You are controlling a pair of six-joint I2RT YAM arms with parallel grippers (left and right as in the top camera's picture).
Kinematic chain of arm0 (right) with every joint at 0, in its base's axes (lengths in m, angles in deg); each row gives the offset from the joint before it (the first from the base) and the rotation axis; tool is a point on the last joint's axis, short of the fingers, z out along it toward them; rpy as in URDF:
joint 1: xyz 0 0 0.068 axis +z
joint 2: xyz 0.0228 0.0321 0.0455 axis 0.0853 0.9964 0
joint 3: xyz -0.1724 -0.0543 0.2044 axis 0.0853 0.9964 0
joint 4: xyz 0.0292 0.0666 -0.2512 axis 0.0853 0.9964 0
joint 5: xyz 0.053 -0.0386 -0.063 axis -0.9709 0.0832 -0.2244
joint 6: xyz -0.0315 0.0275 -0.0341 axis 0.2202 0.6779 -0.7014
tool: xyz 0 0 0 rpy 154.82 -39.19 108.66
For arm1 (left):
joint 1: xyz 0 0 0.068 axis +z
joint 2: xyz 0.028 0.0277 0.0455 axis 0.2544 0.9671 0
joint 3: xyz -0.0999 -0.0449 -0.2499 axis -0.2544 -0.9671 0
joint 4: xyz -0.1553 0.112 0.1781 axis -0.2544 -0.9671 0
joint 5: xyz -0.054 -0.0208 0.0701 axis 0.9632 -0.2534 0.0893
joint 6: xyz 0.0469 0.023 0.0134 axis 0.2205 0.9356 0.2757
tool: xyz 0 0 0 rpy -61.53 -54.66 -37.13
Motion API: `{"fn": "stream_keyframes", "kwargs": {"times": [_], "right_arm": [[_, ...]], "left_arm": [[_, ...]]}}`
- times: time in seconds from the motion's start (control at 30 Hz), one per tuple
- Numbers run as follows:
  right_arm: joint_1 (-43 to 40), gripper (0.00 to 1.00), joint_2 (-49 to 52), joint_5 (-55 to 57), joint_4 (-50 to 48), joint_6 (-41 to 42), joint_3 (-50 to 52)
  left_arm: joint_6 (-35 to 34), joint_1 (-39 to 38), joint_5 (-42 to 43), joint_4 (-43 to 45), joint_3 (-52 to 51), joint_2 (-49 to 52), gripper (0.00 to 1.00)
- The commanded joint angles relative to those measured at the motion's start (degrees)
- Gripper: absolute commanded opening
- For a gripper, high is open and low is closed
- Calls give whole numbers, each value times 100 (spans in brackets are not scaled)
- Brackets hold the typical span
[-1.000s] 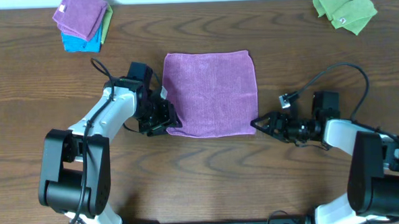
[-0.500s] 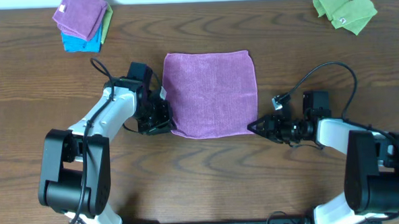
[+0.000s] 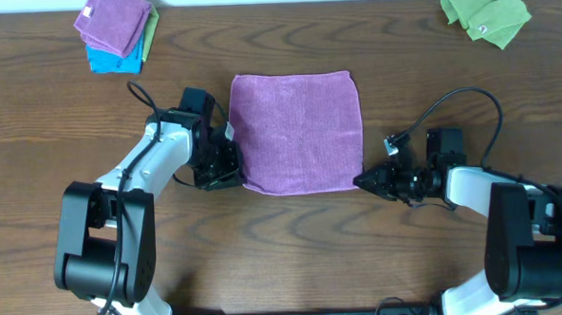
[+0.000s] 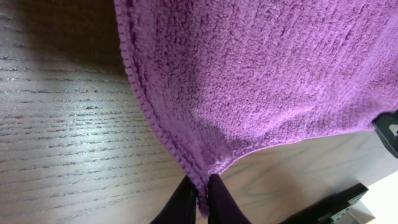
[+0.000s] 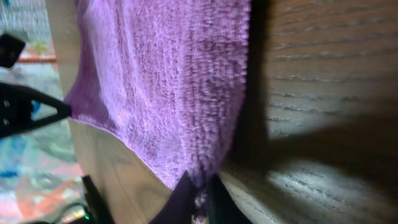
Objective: Fold the cloth
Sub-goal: 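Lift the near edge with both grippers and fold it toward the far edge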
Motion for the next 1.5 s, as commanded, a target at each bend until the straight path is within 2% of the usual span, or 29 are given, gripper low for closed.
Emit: {"fn": "stream_keyframes", "kwargs": {"times": [0.0,0.2,0.4,0.53,0.67,0.77,1.0,1.2,1.47], "right_arm": [[57,1,50,-31,-39,111,26],[57,2,-50,-719,-79,221,-125],[85,2,-656,-780,98,339,-562],[269,2,-1093,-431,133,647,-927],[623,2,-1165,529,219,765,-1224],[798,2,-977,1086,203,863,-1467],[763,1,55,1134,251,863,-2632],[758,1,1062,1412,780,859,-3882],[752,1,1672,1781,826,866,-4743]], "left_arm": [[-13,-17,-35,-39,2,79,6],[-4,4,4,-39,85,33,6],[254,35,-251,-35,485,-389,6],[247,35,-737,48,616,-649,6],[240,35,-1029,385,614,-623,6],[151,50,-964,872,616,-538,6],[20,501,-944,1976,660,-487,6],[-151,955,-151,2872,922,9,6],[-166,931,455,2695,2400,1381,6]]}}
